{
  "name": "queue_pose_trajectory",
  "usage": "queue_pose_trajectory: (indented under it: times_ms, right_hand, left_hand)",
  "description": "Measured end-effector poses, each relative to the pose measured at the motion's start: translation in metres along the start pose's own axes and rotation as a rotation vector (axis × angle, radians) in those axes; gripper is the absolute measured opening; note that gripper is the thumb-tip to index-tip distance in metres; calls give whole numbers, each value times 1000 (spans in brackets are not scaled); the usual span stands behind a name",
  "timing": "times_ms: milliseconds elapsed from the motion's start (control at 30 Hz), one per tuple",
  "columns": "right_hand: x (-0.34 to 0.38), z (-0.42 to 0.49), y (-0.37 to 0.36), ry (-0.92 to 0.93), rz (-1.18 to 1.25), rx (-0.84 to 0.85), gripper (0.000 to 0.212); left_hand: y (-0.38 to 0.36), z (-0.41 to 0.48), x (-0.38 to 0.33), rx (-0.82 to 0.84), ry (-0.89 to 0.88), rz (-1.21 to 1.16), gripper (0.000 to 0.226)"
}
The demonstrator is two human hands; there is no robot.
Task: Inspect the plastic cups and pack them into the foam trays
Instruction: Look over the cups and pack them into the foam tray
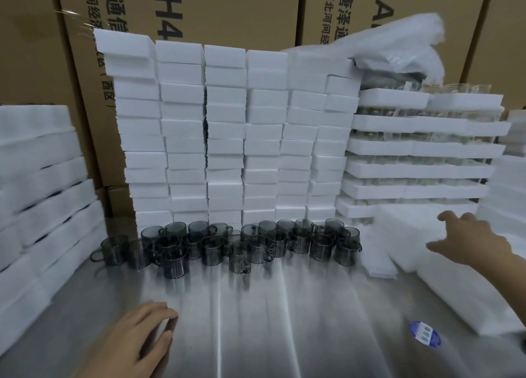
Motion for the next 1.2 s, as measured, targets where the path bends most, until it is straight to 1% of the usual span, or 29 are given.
queue_pose_trajectory:
  times_ms: [33,100,200,233,267,300,333,400,433,500,567,633,667,733,800,867,933,1033,1067,1100,1133,1200]
  right_hand:
    - [-7,2,1,-8,23,-25,78]
    - [-22,5,-2,14,44,-26,79]
    - [-38,2,-15,26,-38,139,78]
    - [-42,1,-17,27,-50,163,75]
    - [-44,0,-17,35,-58,163,71]
    - [-44,-1,-14,44,-62,147,68]
    - [-41,-4,-8,50,-71,124,66]
    - [-25,-14,10,76,-108,66,64]
    - [-11,-24,22,105,-129,28,64]
    - [26,-58,46,200,-155,-40,65]
    - [70,-107,62,330,-156,-44,66]
    - [116,-165,65,474,-140,44,65]
    - [137,-195,63,552,-115,109,65]
    - [173,-248,48,741,-48,257,66]
    - [203,-295,23,918,18,397,68]
    - [231,-333,-5,1031,85,460,64]
    - [252,-353,-22,1049,208,506,58]
    - [268,-358,-22,1026,501,613,62]
    - [267,-354,-19,996,593,605,63]
    - [264,-346,-16,971,638,561,64]
    - [259,-334,-14,952,635,487,63]
    - [242,-304,-13,898,526,326,62]
  left_hand:
    - [0,0,1,1,8,-6,39]
    - [-2,-2,1,22,16,12,35]
    - [-1,0,2,46,41,7,53]
    - [-2,0,2,52,41,21,48]
    - [-3,1,3,55,43,38,38]
    - [-3,2,4,59,51,35,34]
    - [-3,2,4,67,54,23,38]
    - [-5,3,6,87,60,29,56]
    - [-6,3,7,91,69,34,60]
    - [-6,4,6,101,82,44,64]
    - [-5,4,4,107,75,42,65]
    - [-2,3,2,111,73,34,64]
    - [0,2,0,108,68,46,57]
    - [1,-3,-2,69,50,73,37]
    - [5,-7,-4,50,45,55,27]
    - [9,-12,-8,13,31,-27,20]
    - [12,-16,-10,-64,60,-156,16]
    - [17,-20,-5,-187,198,-433,19]
    - [19,-22,-5,-240,244,-516,20]
    - [22,-24,-4,-295,285,-574,22]
    - [25,-26,-4,-343,319,-590,23]
    - [31,-30,-5,-424,350,-511,19]
Point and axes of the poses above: each hand's wrist, its own z-axis towards the middle knuckle, its own y-axis out of the back of the hand, x = y × z, the point moved 3 cm from there along z, towards the middle knuckle, and after that the axes turned 12 degrees about z, right-handed, at the moved point
